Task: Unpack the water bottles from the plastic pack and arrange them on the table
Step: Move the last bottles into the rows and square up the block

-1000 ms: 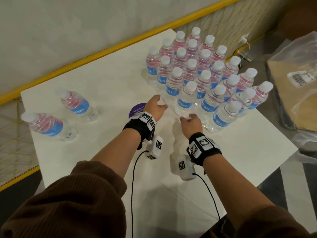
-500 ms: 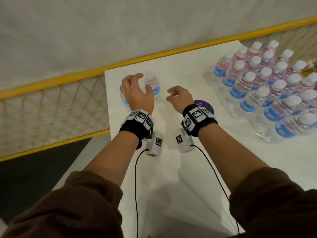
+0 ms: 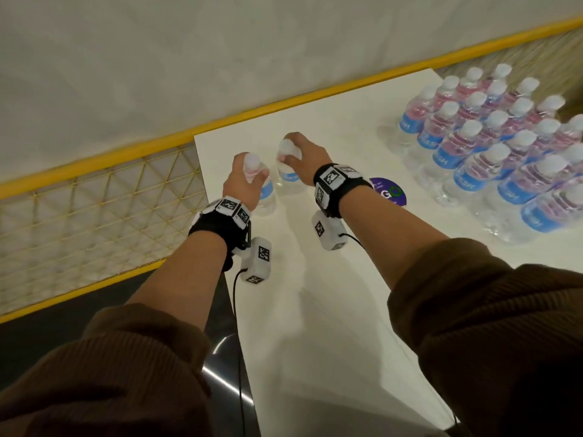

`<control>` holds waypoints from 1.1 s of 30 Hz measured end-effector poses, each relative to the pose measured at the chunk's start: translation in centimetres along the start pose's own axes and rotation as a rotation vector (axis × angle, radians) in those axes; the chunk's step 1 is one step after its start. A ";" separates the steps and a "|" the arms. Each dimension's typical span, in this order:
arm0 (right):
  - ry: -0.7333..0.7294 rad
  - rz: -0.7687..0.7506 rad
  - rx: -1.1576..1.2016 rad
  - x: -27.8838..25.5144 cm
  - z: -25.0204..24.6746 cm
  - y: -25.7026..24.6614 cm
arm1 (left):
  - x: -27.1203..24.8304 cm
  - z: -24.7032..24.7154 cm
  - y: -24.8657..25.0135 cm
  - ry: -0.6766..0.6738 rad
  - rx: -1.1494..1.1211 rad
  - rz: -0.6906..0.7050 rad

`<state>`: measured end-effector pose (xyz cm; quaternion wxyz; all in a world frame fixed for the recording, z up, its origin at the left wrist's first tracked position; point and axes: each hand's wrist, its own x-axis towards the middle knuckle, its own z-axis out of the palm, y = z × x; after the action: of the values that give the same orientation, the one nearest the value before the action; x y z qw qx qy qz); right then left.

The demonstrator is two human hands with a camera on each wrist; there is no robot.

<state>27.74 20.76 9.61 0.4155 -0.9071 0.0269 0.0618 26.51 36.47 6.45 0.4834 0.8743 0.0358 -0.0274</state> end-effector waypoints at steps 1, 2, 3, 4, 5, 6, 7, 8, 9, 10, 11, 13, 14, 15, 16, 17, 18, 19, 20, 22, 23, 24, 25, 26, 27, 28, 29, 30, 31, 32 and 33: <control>-0.014 -0.016 -0.012 -0.9 -0.1 0.1 | -0.1 0.2 0.2 -0.027 -0.001 0.004; -0.021 -0.022 -0.029 -1.7 -0.4 0.2 | -0.3 0.5 0.4 -0.056 -0.009 0.011; -0.016 -0.020 -0.039 -2.7 -0.8 0.4 | -0.7 0.9 0.6 -0.084 -0.014 0.022; -0.008 -0.002 -0.041 -3.8 -1.4 0.8 | -1.0 1.5 0.9 -0.113 -0.011 0.034; -0.003 0.020 -0.045 -5.1 -2.1 1.4 | -1.5 2.2 1.3 -0.145 -0.005 0.044; 0.002 0.045 -0.051 -6.5 -2.7 2.1 | -2.0 3.1 1.7 -0.182 0.000 0.054; 0.006 0.067 -0.052 -8.0 -3.4 2.9 | -2.7 4.0 2.3 -0.221 0.001 0.068; 0.016 0.090 -0.045 -9.6 -4.1 3.7 | -3.4 5.0 2.9 -0.259 0.005 0.087; 0.036 0.112 -0.029 -11.3 -4.8 4.6 | -4.3 6.1 3.6 -0.297 0.008 0.116; 0.062 0.138 -0.018 -12.9 -5.5 5.6 | -5.3 7.3 4.3 -0.333 0.012 0.148; 0.097 0.158 -0.015 -14.4 -6.2 6.7 | -6.3 8.5 5.1 -0.368 0.018 0.179; 0.173 0.194 -0.012 -17.1 -7.9 9.1 | -8.5 11.4 6.7 -0.425 0.030 0.238; 0.209 0.217 -0.001 -18.3 -8.7 10.3 | -9.5 12.8 7.5 -0.450 0.029 0.266; 0.242 0.240 0.013 -19.4 -9.6 11.4 | -10.4 14.2 8.4 -0.474 0.026 0.284; 0.273 0.266 0.026 -20.3 -10.5 12.5 | -11.1 15.7 9.4 -0.494 0.021 0.292; 0.303 0.291 0.036 -21.1 -11.3 13.5 | -11.8 17.0 10.3 -0.513 0.017 0.291; 0.331 0.312 0.043 -21.8 -12.2 14.5 | -12.3 18.4 11.2 -0.533 0.011 0.293; 0.358 0.323 0.047 -22.3 -13.1 15.4 | -12.8 19.7 12.0 -0.558 0.007 0.303; 0.380 0.330 0.051 -22.8 -14.0 16.2 | -13.2 21.0 12.8 -0.580 0.007 0.315; 0.408 0.345 0.067 -23.4 -15.8 17.9 | -13.6 23.3 14.1 -0.592 0.020 0.339; 0.416 0.354 0.073 -23.6 -16.6 18.7 | -13.6 24.2 14.8 -0.591 0.032 0.349; 0.427 0.359 0.079 -23.7 -17.3 19.4 | -13.6 25.2 15.3 -0.591 0.040 0.358; 0.445 0.358 0.090 -23.8 -18.1 20.1 | -13.6 26.1 15.9 -0.590 0.043 0.371; 0.471 0.359 0.114 -23.8 -18.7 20.8 | -13.6 27.0 16.5 -0.589 0.042 0.380; 0.502 0.365 0.148 -23.9 -19.1 21.5 | -13.8 27.7 16.9 -0.590 0.041 0.382; 0.531 0.367 0.186 -24.0 -19.3 22.1 | -13.8 28.4 17.3 -0.593 0.031 0.383; 0.548 0.363 0.229 -24.2 -19.3 22.7 | -13.9 28.9 17.5 -0.603 0.020 0.381; 0.554 0.355 0.276 -24.3 -19.1 23.3 | -13.8 29.4 17.5 -0.613 0.003 0.372; 0.551 0.352 0.330 -24.6 -18.8 23.9 | -13.7 29.7 17.3 -0.618 -0.019 0.348; 0.544 0.363 0.393 -24.9 -18.3 24.6 | -13.5 30.0 16.8 -0.624 -0.053 0.306; 0.540 0.391 0.454 -25.2 -17.6 25.4 | -13.6 30.2 16.3 -0.635 -0.087 0.253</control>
<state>1.75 -9.20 5.31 0.5635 -0.7537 0.3204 -0.1084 14.04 1.80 5.29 0.5066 0.7982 -0.2242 -0.2365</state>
